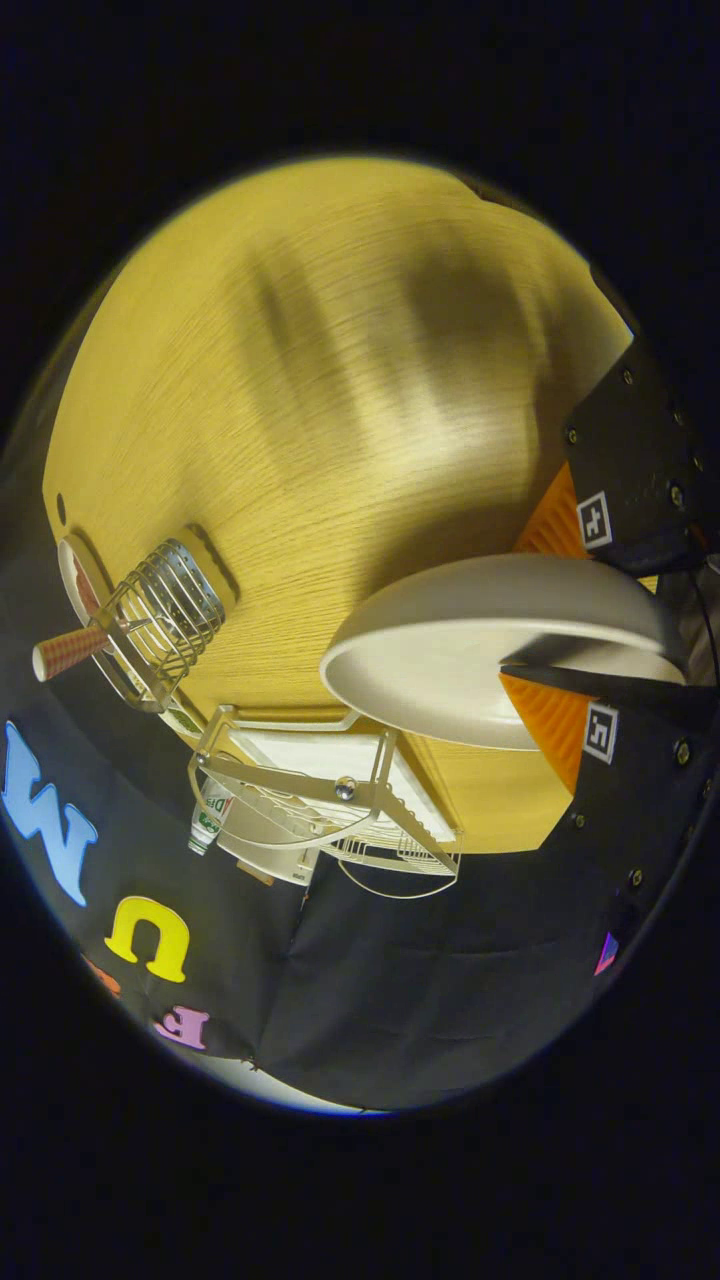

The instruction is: Take the plate from the dish rack, then take the spoon from the basket and place it into the plate.

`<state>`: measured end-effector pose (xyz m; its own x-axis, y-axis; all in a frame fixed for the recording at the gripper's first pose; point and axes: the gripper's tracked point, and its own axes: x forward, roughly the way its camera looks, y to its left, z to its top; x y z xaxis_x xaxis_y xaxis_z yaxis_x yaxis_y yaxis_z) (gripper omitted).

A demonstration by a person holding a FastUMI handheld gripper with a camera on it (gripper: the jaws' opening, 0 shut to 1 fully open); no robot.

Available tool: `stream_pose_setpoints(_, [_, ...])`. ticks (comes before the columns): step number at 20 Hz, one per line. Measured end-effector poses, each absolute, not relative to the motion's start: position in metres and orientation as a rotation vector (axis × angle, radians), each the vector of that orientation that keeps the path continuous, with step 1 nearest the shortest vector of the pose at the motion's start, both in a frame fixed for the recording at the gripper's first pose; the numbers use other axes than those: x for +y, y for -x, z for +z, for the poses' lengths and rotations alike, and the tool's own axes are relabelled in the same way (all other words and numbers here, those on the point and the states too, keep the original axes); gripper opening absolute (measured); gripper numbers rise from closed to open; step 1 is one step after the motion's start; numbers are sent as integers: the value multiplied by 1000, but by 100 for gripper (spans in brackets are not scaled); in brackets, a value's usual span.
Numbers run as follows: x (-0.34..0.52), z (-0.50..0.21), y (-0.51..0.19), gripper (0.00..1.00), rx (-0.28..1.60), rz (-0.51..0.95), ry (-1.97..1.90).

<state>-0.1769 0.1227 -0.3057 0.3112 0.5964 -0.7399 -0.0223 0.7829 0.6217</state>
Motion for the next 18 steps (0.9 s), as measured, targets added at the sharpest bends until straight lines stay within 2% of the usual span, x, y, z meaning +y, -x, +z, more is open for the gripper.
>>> stream_pose_setpoints(3, [100,-303,172,55,1151,435,-377])
stream_pose_setpoints(4, [94,-303,170,65,1140,434,-338])
stream_pose_setpoints(7, [64,-287,156,65,1055,359,-280])
stream_pose_setpoints(11, [33,-226,114,65,797,278,-194])
stream_pose_setpoints(18, [28,-118,61,65,402,280,-103])
